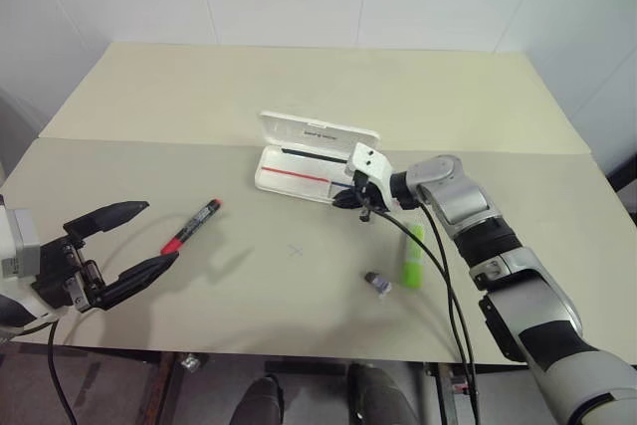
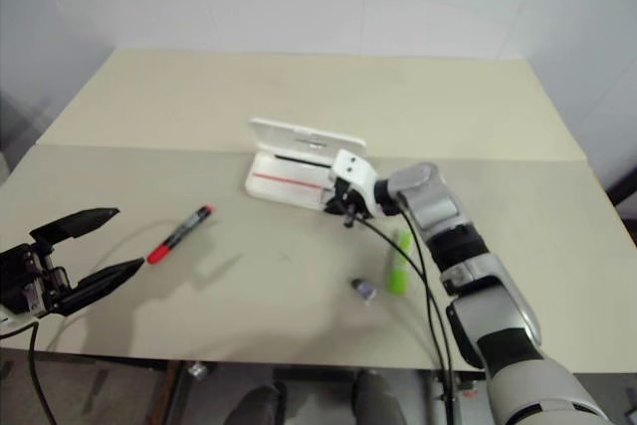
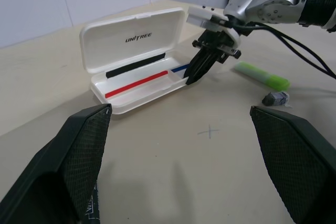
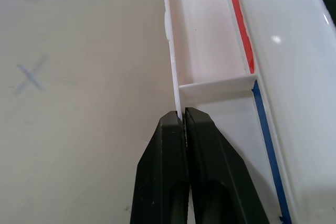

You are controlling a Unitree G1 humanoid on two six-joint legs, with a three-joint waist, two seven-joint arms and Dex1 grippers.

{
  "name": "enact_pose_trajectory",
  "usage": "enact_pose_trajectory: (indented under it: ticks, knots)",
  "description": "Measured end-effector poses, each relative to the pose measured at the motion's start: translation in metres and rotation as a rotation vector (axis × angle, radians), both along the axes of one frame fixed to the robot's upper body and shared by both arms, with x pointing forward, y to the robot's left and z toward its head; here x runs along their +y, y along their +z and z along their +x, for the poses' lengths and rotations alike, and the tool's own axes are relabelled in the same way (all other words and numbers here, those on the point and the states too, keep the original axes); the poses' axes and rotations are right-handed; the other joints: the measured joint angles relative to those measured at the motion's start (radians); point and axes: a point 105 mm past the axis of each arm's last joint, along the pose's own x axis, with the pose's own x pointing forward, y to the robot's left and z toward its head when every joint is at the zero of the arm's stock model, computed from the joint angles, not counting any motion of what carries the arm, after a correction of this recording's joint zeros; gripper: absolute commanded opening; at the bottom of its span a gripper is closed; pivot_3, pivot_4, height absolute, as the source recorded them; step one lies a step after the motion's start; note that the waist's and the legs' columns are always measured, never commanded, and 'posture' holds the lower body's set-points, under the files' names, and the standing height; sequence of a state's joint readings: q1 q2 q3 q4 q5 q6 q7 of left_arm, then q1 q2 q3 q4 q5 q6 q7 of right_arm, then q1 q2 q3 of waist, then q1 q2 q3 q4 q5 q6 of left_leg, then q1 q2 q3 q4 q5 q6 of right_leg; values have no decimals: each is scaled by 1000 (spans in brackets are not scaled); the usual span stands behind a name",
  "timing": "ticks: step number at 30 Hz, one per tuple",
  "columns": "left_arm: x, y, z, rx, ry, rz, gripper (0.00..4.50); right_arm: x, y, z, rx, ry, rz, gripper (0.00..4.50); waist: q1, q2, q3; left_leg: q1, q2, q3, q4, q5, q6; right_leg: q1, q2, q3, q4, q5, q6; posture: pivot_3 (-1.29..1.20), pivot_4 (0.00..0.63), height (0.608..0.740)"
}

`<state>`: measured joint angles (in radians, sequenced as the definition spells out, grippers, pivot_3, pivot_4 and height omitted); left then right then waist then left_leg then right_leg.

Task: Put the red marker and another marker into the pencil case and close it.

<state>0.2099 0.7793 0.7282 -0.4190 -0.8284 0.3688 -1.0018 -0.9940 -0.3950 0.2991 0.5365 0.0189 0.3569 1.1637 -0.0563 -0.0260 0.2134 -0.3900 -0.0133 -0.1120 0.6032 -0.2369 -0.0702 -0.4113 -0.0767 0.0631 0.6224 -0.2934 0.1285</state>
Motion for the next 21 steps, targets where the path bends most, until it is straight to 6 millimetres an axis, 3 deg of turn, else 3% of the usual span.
enact_pose_trajectory:
  ticks: [4,14,17,21]
  knots:
    - [-1,0,0,-2,0,-3,4500,1,14,-16,-20,73,10,523,1,0,0,0,0,0,0,0,0,0,0,0,0,0,0,0,150,740]
    - [-3,-4,0,0,-6,-24,4500,14,11,-88,55,159,-79,523,3,0,0,0,1,0,0,-1,-1,0,0,-1,-1,-2,-4,0,150,740]
    - [-5,-5,1,6,-16,-28,4500,20,3,-96,88,143,-124,523,5,-1,-1,0,1,0,1,-1,-1,1,0,-1,-1,-6,-11,0,150,740]
    - [-8,-5,3,2,-31,-30,4500,32,-3,-105,113,130,-136,523,5,-1,-1,0,1,0,1,-1,-1,1,0,-1,-1,-5,-10,0,150,740]
